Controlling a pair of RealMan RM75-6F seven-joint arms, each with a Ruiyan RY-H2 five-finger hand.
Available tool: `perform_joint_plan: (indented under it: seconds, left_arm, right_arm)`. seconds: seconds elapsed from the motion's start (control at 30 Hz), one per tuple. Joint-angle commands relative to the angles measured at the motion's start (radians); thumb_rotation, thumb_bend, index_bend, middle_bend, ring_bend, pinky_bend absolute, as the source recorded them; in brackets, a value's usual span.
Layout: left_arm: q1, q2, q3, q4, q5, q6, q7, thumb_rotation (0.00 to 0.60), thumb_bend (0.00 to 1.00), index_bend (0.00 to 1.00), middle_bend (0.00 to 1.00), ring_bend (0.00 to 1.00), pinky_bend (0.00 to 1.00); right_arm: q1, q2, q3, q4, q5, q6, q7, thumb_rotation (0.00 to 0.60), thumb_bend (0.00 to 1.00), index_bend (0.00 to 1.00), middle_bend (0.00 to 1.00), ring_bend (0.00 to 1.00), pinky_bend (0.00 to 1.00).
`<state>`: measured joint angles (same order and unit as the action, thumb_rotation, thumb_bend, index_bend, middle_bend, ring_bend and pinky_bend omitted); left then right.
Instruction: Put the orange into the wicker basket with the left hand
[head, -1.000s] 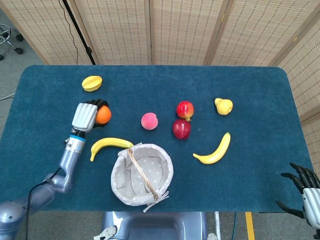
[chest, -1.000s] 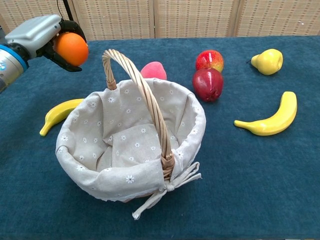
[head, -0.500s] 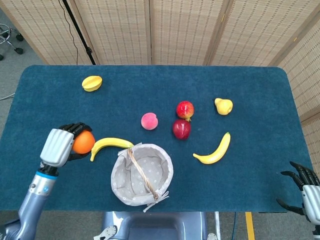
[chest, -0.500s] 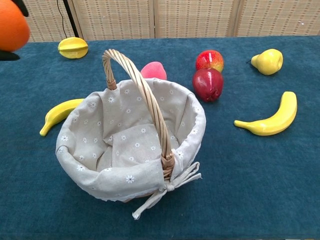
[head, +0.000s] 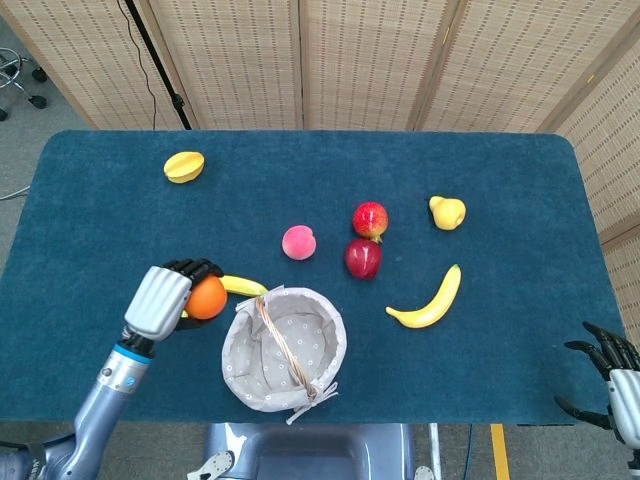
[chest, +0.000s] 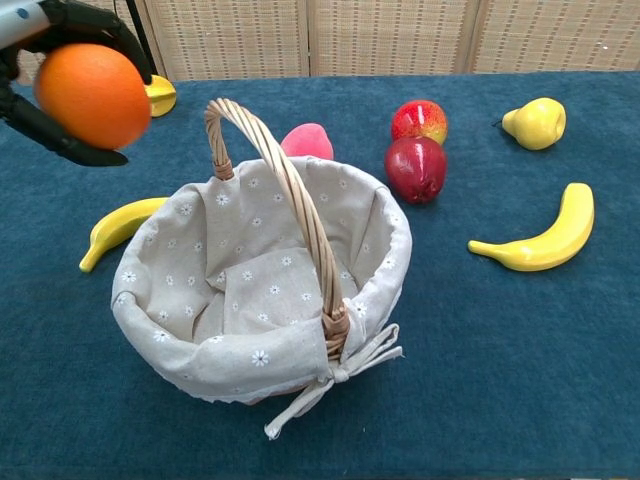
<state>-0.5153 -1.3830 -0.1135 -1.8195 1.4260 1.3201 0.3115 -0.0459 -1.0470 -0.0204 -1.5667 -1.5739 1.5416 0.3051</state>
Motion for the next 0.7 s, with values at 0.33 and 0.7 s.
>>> perform_joint_plan:
  seconds: [0.33,0.7]
  left_arm:
    - [-0.021,-0.067,-0.019,-0.040,-0.007,-0.013,0.096,0.600,0.26,0.68,0.60,0.54,0.54]
    - [0.008,-0.044,0.013,-0.127,0.038,0.010,0.118,0.600,0.26,0.68,0.60,0.54,0.54]
  right_arm:
    - [-0.001,0.006,0.012,0.020,0.029,-0.010,0.043,0.600,0.00,0.28,0.10,0.10,0.07]
    - [0.005,0.002,0.024,0.037,0.061,-0.035,0.060,0.600,0.00,0.28,0.10,0.10,0.07]
